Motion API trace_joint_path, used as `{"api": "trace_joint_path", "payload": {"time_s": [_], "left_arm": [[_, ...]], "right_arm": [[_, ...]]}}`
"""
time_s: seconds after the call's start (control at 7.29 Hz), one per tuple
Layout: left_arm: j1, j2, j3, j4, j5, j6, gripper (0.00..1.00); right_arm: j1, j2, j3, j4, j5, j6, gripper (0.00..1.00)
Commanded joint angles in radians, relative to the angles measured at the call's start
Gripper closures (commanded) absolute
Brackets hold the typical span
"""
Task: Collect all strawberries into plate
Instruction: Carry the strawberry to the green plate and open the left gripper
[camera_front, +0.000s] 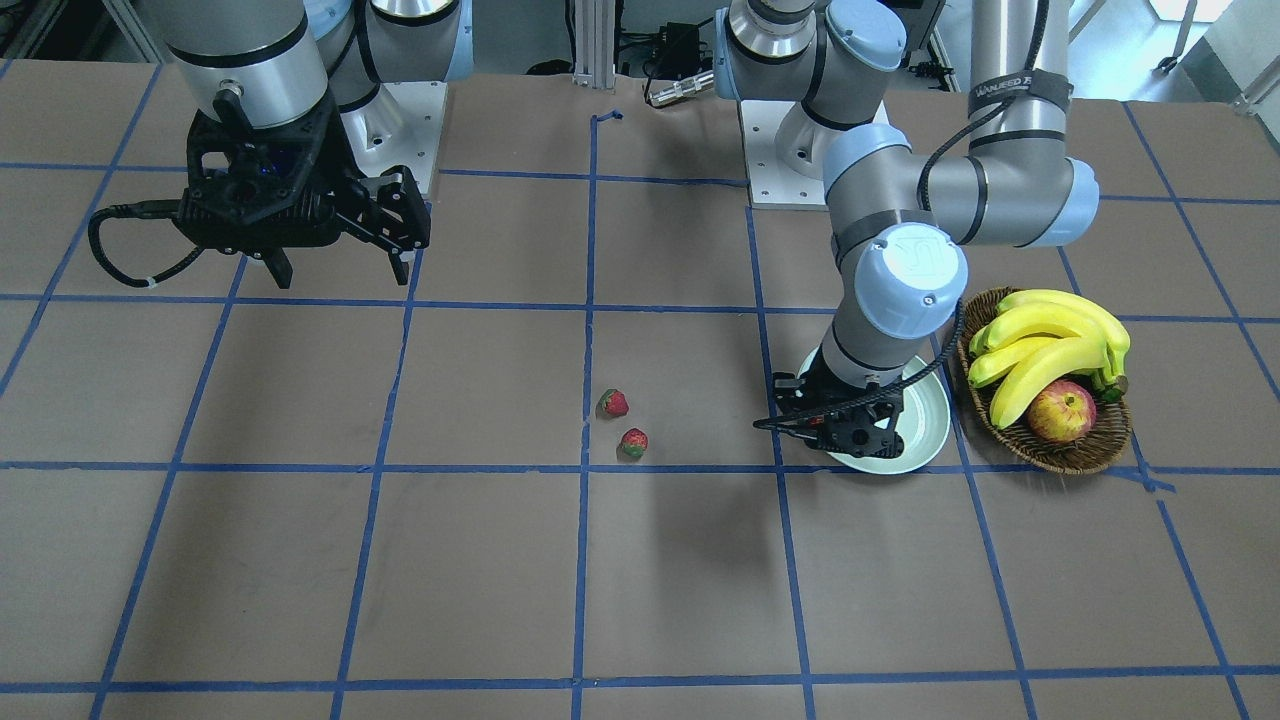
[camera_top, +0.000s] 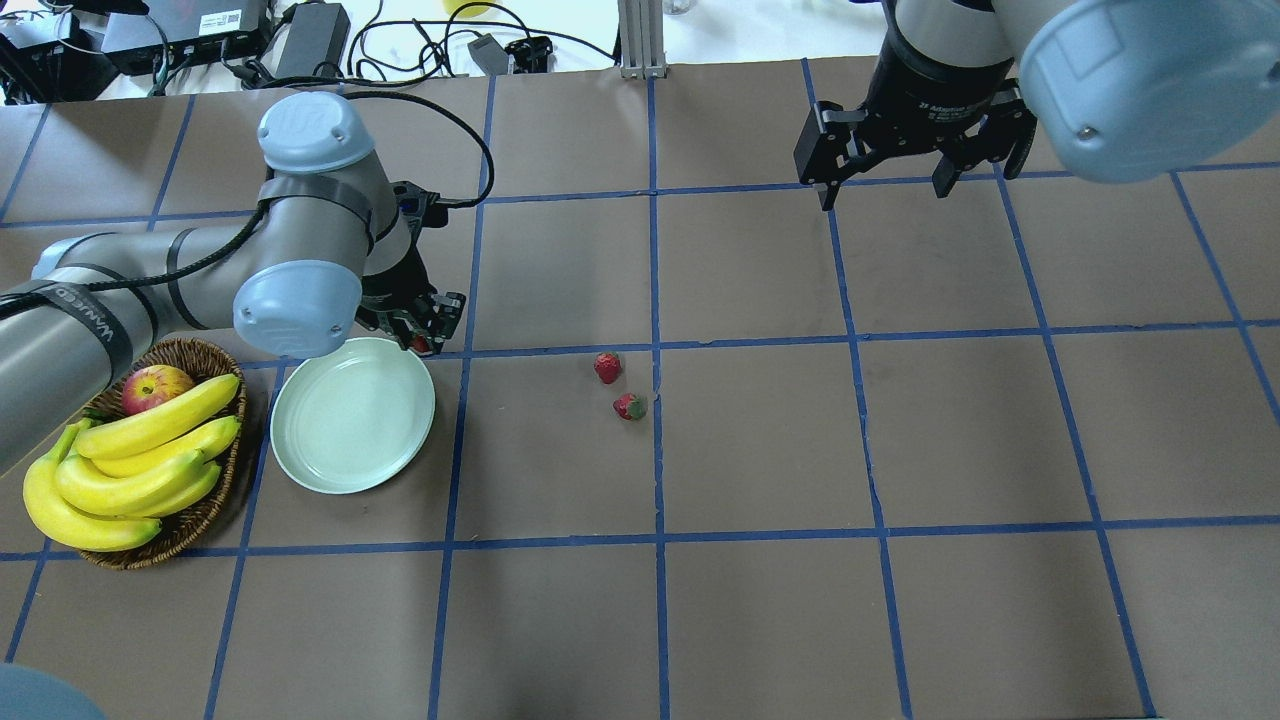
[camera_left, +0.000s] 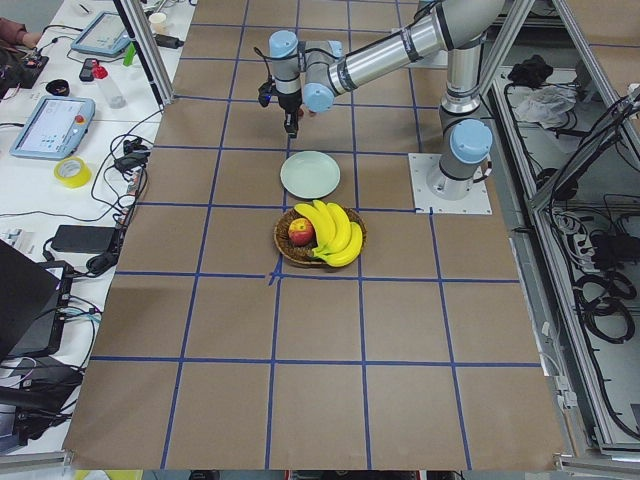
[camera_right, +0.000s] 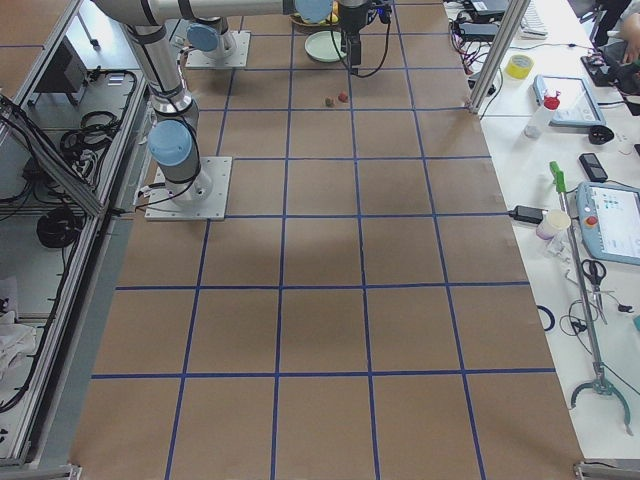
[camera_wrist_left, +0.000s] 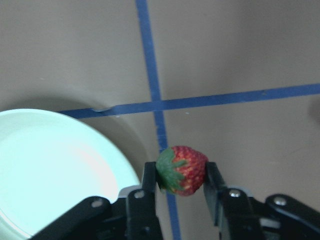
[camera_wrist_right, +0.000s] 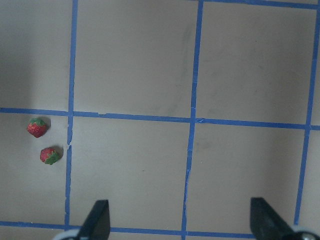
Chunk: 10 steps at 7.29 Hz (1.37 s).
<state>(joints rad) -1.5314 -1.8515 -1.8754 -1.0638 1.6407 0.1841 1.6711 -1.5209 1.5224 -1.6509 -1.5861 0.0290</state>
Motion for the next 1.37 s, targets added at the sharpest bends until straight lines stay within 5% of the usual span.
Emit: {"api": "trace_joint_path", "payload": {"time_s": [0.0, 0.27, 0.41, 0.55, 0.96, 1.23], "left_arm": [[0.113, 0.002, -0.028, -0.001, 0.025, 0.159, 1.0], [0.192, 0.0, -0.108, 0.016, 0.019, 0.227, 1.0], [0.197, 0.001, -0.113, 0.021, 0.022, 0.227, 0.64], [0.197, 0.002, -0.113, 0.022, 0.022, 0.216, 0.03], [0.162, 0.032, -0.012, -0.042, 0.013, 0.166, 0.0], [0.011, 0.054, 0.036, -0.116, -0.021, -0.075, 0.0]], "right_arm": [[0.004, -0.001, -0.002, -0.001, 0.002, 0.003, 0.0], [0.004, 0.001, -0.001, -0.001, 0.0, 0.002, 0.0], [0.003, 0.001, -0.002, -0.001, 0.0, 0.0, 0.0], [0.003, 0.001, -0.001, -0.001, 0.0, 0.0, 0.0], [0.001, -0.002, 0.001, -0.001, -0.014, 0.0, 0.0], [0.001, -0.002, 0.001, -0.001, -0.012, 0.0, 0.0]]}}
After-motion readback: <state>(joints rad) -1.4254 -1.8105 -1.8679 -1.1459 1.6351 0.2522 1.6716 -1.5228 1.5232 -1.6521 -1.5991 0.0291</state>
